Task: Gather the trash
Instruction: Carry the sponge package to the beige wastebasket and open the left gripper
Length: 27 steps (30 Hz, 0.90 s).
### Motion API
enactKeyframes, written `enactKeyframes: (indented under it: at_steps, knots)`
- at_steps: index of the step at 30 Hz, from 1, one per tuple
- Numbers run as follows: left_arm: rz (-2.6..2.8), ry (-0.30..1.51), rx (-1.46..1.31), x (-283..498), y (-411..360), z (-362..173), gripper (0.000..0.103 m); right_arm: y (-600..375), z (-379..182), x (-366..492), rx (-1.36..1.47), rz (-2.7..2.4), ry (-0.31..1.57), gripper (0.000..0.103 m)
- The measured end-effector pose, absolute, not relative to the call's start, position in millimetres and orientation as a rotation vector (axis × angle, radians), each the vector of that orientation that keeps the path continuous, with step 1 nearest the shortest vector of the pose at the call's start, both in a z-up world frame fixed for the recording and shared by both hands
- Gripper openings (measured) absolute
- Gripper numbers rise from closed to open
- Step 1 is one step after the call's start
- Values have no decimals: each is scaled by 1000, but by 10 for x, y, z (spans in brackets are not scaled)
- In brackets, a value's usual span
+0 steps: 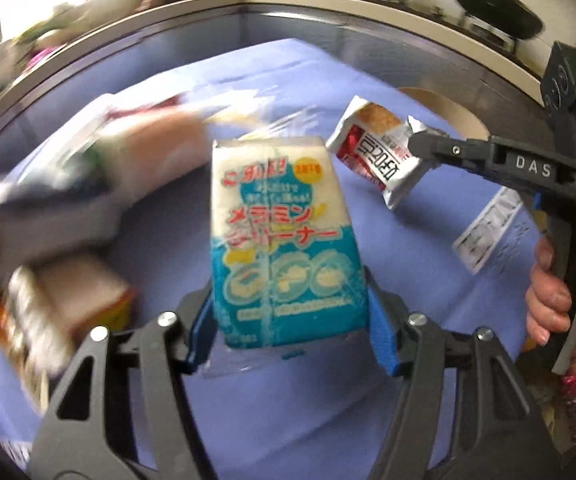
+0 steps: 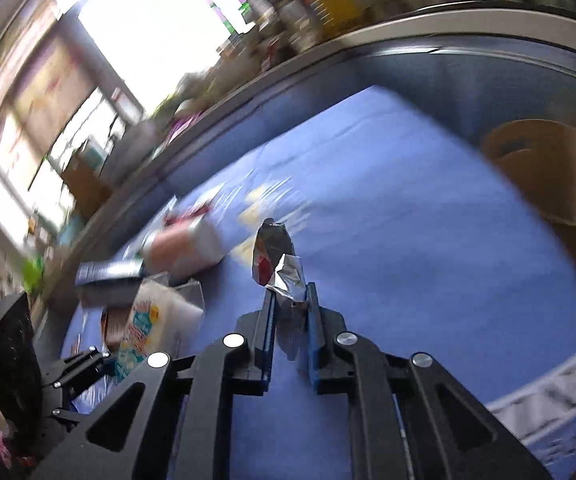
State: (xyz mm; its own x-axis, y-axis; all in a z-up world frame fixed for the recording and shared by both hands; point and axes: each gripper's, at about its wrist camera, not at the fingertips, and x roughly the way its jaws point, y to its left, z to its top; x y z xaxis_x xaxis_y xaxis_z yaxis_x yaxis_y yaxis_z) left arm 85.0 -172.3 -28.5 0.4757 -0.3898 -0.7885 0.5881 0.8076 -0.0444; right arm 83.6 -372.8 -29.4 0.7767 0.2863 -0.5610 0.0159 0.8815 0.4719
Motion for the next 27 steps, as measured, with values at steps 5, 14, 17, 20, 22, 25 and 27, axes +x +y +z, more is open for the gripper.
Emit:
enactKeyframes:
  at_steps: [5, 14, 17, 20, 22, 25, 27]
  knots:
    - [-781, 869, 294, 1230, -2562, -192, 62, -4620, -220, 806, 611, 28, 604, 12]
    - [-979, 940, 311, 1937, -4142, -266, 63, -5861, -339, 1119, 770, -168, 599, 13]
    - [-1009, 989, 293, 2093, -4481, -337, 68, -6026, -434, 1193, 777, -200, 629, 15]
    - [-990, 1028, 322, 2195, -4704, -454, 81, -6133, -523, 1209, 791, -236, 638, 49]
    - [-963, 1037, 328, 2229, -4755, -483, 82, -6180, -532, 1125, 816, -261, 590, 67]
    - [-950, 1039, 297, 2215, -4662, -432, 82, -6117, -439, 1044, 794, -274, 549, 68]
    - [-946, 1021, 262, 2180, -4528, -351, 82, -6062, -372, 992, 796, -271, 526, 68]
